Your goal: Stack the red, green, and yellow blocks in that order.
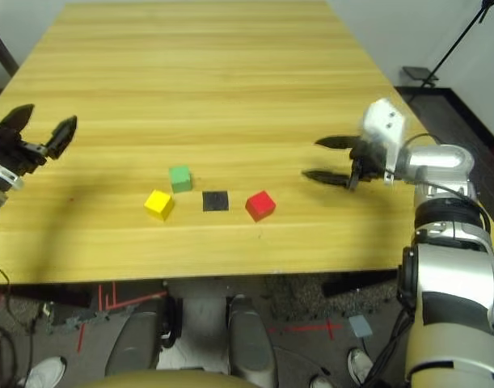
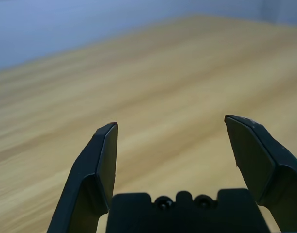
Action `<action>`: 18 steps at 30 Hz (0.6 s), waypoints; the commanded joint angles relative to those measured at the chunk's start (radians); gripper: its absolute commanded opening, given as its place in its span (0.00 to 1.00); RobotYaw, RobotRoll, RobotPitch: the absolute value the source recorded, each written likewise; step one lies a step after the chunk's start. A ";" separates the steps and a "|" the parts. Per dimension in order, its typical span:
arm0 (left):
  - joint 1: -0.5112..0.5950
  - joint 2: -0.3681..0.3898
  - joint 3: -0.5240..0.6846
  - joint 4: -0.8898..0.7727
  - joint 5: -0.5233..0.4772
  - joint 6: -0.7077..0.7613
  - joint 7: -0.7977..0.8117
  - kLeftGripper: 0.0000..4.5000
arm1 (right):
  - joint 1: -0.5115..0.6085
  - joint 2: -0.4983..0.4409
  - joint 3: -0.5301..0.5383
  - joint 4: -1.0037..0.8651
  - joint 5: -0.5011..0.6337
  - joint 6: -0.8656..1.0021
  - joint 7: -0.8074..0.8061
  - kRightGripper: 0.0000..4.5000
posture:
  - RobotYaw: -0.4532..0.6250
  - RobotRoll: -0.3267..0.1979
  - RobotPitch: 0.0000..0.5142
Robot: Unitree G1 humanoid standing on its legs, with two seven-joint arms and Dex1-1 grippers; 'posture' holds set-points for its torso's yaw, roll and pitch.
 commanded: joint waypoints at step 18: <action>0.071 -0.138 -0.131 -0.158 0.018 0.113 0.093 1.00 | -0.222 0.209 0.378 0.138 0.003 -0.205 0.011 1.00 | 0.84 0.13 0.21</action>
